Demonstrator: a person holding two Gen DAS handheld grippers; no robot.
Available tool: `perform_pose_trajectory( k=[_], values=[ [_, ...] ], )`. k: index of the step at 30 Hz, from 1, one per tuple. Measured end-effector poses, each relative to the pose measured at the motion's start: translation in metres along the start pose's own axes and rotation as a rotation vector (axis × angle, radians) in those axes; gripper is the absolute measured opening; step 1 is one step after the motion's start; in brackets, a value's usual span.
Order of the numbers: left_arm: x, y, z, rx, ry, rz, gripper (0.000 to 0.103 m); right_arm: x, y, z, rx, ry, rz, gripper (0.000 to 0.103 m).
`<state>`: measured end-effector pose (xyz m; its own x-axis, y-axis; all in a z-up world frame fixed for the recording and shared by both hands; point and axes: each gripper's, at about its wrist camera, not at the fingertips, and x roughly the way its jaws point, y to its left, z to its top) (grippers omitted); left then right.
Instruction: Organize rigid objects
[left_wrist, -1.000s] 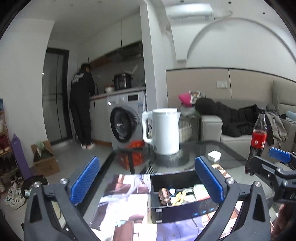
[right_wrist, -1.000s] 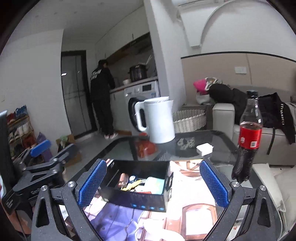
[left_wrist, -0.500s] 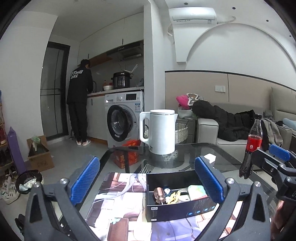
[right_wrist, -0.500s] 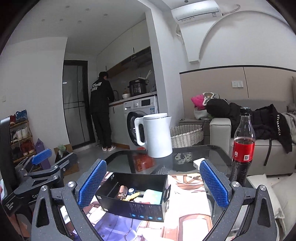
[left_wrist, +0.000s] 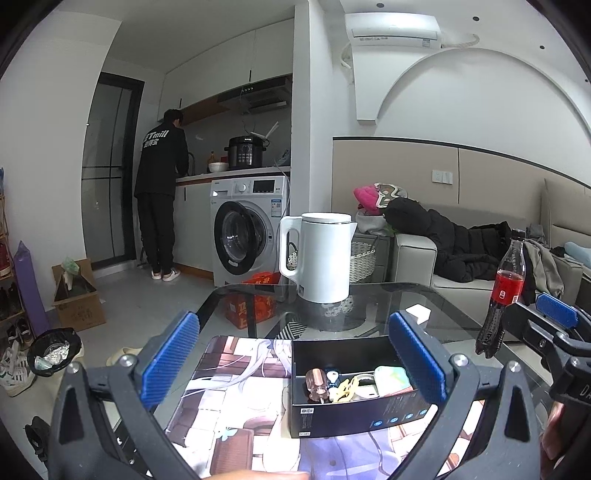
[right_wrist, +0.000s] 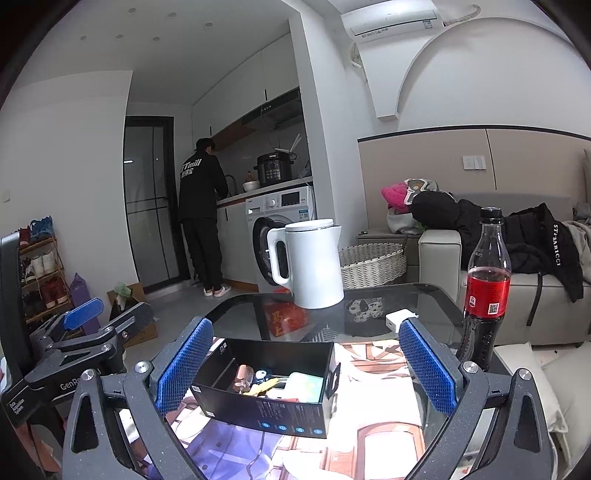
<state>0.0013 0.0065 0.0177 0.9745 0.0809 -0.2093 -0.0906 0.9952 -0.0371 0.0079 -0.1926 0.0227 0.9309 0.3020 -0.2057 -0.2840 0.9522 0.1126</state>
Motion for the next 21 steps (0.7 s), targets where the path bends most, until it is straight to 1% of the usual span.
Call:
perform_pose_trajectory(
  k=[4,21],
  values=[
    [0.0021,-0.0021,-0.0011,-0.002,0.021,-0.01,0.103,0.0009,-0.0003,-0.0007,0.002,0.011,0.001,0.102],
    [-0.0001,-0.0036,-0.002,-0.003,0.023,-0.017,0.103,0.003,0.0008,-0.0033,0.005,0.029,0.002,0.102]
  ],
)
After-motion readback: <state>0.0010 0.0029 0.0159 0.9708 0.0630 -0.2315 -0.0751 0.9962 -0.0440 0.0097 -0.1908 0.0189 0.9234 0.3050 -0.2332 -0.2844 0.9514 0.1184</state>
